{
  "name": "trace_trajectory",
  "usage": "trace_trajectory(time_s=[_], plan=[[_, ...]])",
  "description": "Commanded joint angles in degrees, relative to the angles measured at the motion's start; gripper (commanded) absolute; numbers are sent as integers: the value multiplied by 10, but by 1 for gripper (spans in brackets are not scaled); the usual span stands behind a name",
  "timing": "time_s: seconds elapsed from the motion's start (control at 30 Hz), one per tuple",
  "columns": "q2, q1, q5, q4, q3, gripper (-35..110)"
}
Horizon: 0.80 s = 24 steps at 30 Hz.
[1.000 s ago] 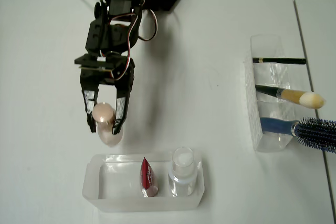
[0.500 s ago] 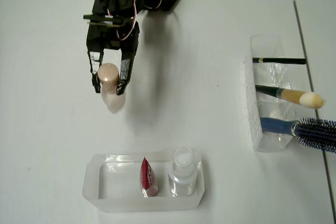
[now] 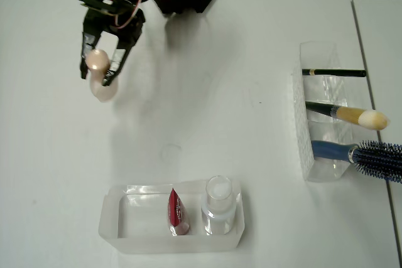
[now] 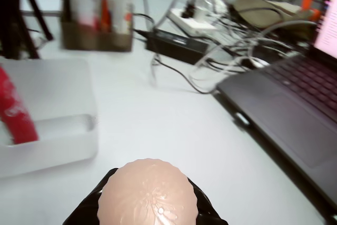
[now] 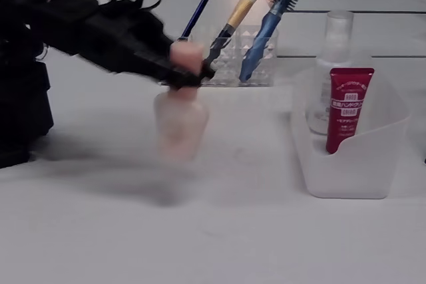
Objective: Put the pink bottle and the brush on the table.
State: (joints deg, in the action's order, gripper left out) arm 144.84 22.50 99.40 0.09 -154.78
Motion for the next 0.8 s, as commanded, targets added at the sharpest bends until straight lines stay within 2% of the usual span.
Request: trace_trajectory(time_s=[0.0, 0.47, 0.77], plan=[[43, 38, 14, -4, -14, 0], [69, 228, 24, -24, -79, 0], [25, 275, 15, -16, -75, 0]])
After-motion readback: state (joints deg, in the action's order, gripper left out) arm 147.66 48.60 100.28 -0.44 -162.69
